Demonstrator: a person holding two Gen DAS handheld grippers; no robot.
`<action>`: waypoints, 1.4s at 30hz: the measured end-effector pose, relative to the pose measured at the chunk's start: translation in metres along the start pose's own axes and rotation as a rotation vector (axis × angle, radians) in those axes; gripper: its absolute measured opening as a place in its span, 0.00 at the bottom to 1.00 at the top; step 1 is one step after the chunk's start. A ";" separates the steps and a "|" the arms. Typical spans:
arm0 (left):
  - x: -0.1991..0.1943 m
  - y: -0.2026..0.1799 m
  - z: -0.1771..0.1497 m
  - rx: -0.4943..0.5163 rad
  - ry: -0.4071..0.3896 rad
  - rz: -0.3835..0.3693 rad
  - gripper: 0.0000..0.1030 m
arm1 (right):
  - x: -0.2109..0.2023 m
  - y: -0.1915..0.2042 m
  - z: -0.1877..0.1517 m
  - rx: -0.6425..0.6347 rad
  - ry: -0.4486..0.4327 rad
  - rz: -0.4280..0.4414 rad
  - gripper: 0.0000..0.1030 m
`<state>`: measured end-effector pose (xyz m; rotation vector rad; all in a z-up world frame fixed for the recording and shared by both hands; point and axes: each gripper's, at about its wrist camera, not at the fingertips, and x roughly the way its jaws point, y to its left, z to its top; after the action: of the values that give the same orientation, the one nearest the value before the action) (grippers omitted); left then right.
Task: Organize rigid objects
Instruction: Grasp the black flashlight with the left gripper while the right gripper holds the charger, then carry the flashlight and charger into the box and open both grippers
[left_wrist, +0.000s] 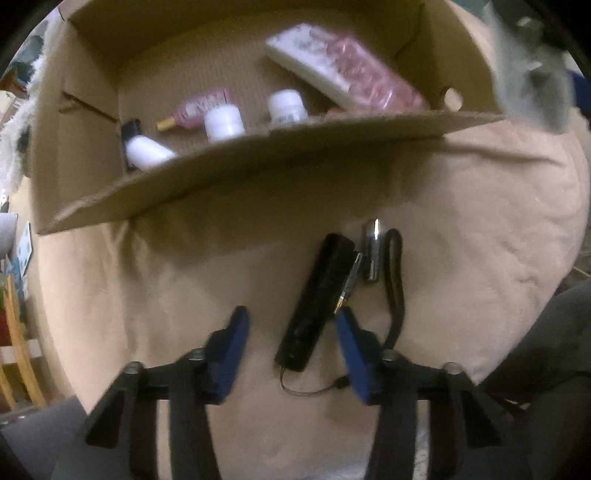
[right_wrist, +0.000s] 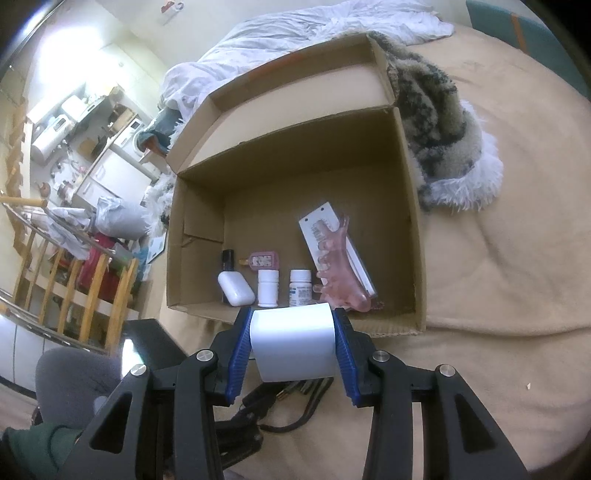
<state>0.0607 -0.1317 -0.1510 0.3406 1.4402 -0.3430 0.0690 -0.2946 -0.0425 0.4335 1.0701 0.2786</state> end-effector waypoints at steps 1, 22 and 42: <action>0.003 0.001 0.000 -0.005 0.012 -0.009 0.31 | 0.000 0.000 0.000 0.000 0.000 0.001 0.43; 0.019 0.037 -0.019 -0.090 0.069 -0.026 0.17 | 0.009 0.002 -0.006 -0.023 0.041 -0.056 0.43; -0.148 0.078 -0.018 -0.291 -0.424 0.007 0.17 | -0.024 0.011 -0.006 -0.054 -0.091 -0.001 0.43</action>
<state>0.0631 -0.0502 -0.0039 0.0308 1.0518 -0.1812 0.0529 -0.2939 -0.0214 0.3938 0.9722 0.2833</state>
